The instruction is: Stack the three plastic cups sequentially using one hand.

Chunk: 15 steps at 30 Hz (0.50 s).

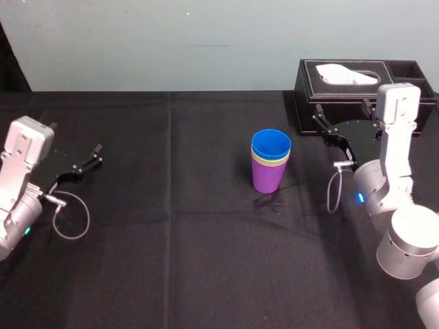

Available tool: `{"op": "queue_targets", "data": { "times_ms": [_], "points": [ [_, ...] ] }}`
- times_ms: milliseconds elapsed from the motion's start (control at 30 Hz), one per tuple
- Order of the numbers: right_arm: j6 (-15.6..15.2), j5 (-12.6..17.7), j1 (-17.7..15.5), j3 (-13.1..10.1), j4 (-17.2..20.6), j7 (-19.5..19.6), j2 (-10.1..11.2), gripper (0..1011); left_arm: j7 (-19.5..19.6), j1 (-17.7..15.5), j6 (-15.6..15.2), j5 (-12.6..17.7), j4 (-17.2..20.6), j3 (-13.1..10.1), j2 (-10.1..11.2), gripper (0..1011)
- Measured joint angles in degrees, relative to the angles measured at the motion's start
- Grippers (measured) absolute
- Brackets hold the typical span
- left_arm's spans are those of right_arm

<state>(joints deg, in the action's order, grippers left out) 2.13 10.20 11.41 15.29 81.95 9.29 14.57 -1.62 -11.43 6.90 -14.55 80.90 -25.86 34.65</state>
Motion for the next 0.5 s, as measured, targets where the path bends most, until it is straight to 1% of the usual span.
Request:
{"op": "queue_targets", "data": {
  "times_ms": [500],
  "points": [
    [0.00, 0.00, 0.00, 0.00, 0.00, 0.00, 0.00, 1002, 0.00, 0.00, 0.00, 0.00, 0.00, 0.00, 0.00, 1012]
  ]
}}
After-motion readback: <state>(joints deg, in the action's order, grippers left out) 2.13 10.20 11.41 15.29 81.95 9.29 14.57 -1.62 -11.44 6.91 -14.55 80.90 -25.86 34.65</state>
